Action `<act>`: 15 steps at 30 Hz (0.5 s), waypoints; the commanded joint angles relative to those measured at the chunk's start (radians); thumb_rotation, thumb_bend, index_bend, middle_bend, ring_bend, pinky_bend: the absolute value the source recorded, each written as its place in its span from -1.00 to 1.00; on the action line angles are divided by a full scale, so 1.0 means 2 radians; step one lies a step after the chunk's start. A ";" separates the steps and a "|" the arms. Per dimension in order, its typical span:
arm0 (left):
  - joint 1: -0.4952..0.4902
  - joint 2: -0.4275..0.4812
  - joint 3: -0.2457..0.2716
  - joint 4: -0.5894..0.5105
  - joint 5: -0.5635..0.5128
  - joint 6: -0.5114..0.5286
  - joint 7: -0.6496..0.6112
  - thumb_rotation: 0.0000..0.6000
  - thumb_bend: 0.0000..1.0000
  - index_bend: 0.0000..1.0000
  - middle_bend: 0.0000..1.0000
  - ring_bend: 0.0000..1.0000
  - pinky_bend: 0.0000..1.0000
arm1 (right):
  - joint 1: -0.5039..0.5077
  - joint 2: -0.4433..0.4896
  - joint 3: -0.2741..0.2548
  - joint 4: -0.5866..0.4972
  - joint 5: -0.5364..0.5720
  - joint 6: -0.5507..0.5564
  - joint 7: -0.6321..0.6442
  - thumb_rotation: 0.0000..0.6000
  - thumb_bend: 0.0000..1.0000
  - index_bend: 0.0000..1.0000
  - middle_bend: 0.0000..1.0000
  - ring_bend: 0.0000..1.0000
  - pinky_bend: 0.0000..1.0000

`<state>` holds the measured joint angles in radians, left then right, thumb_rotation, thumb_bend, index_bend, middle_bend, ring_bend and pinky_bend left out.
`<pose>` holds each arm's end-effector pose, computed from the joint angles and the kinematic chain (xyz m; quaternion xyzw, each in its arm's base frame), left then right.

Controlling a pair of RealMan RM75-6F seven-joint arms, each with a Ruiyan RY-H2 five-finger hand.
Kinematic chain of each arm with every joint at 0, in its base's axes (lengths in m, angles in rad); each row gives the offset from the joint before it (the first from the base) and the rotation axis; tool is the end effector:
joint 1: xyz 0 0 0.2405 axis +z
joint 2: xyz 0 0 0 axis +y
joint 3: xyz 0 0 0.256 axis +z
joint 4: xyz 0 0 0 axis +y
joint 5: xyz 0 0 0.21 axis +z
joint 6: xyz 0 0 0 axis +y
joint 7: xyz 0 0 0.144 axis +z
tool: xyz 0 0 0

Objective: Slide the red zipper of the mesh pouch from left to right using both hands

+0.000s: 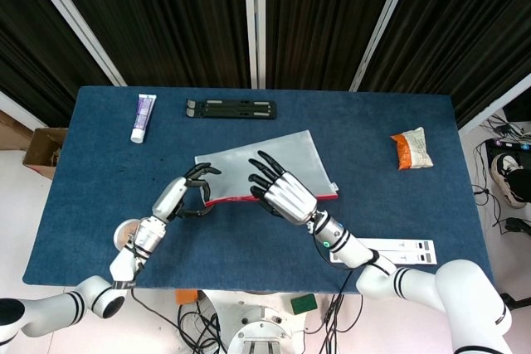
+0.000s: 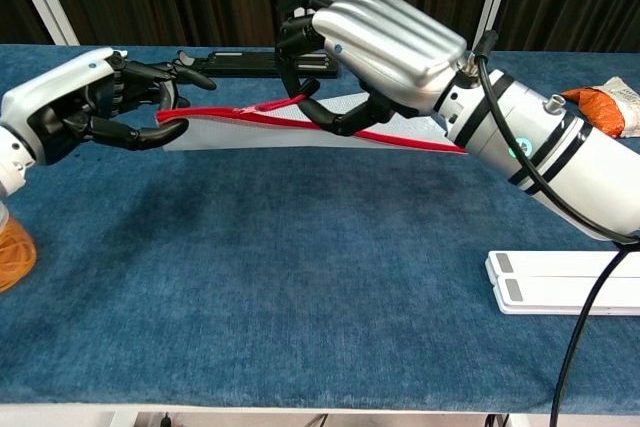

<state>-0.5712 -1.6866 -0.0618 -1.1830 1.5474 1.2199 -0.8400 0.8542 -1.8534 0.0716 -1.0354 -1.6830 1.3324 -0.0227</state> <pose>-0.1951 0.3033 -0.0294 -0.5299 -0.5939 -0.5814 0.1687 -0.0772 -0.3235 -0.0610 0.7553 -0.1546 0.5627 0.2982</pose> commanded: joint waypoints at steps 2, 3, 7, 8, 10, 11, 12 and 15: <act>0.001 0.011 0.002 -0.009 0.003 0.001 -0.025 1.00 -0.14 0.36 -0.53 -0.79 -0.65 | -0.004 -0.004 0.000 0.013 0.001 -0.003 0.001 1.00 0.10 0.61 -0.25 -0.81 -0.84; 0.001 0.013 0.002 -0.010 0.005 0.001 -0.029 1.00 -0.13 0.36 -0.53 -0.79 -0.65 | -0.005 -0.006 0.000 0.017 0.001 -0.003 0.001 1.00 0.10 0.61 -0.26 -0.81 -0.84; 0.002 0.018 0.003 -0.010 0.006 0.002 -0.040 1.00 -0.12 0.36 -0.53 -0.79 -0.66 | -0.011 -0.009 0.000 0.026 0.005 -0.004 0.009 1.00 0.10 0.61 -0.26 -0.81 -0.85; 0.003 0.019 0.003 -0.009 0.005 0.003 -0.044 1.00 -0.12 0.36 -0.53 -0.79 -0.66 | -0.013 -0.009 0.000 0.028 0.005 -0.003 0.011 1.00 0.10 0.61 -0.26 -0.81 -0.85; 0.004 0.021 0.002 -0.009 0.004 0.006 -0.054 1.00 -0.12 0.36 -0.53 -0.79 -0.66 | -0.019 -0.007 -0.002 0.029 0.006 -0.001 0.013 1.00 0.10 0.61 -0.26 -0.81 -0.85; 0.005 0.022 0.001 -0.008 0.004 0.007 -0.058 1.00 -0.12 0.36 -0.53 -0.79 -0.66 | -0.023 -0.006 -0.003 0.029 0.007 0.000 0.014 1.00 0.10 0.61 -0.26 -0.81 -0.85; 0.006 0.023 0.001 -0.006 0.003 0.008 -0.061 1.00 -0.12 0.36 -0.53 -0.79 -0.66 | -0.026 -0.004 -0.005 0.028 0.008 0.002 0.014 1.00 0.10 0.61 -0.26 -0.81 -0.85; 0.009 0.026 -0.001 -0.001 0.000 0.010 -0.067 1.00 -0.12 0.36 -0.53 -0.79 -0.66 | -0.043 0.005 -0.011 0.025 0.011 0.009 0.014 1.00 0.10 0.61 -0.26 -0.81 -0.85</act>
<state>-0.5548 -1.6377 -0.0619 -1.1870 1.5489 1.2387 -0.9706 0.7780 -1.8504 0.0554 -0.9830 -1.6638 1.3441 0.0052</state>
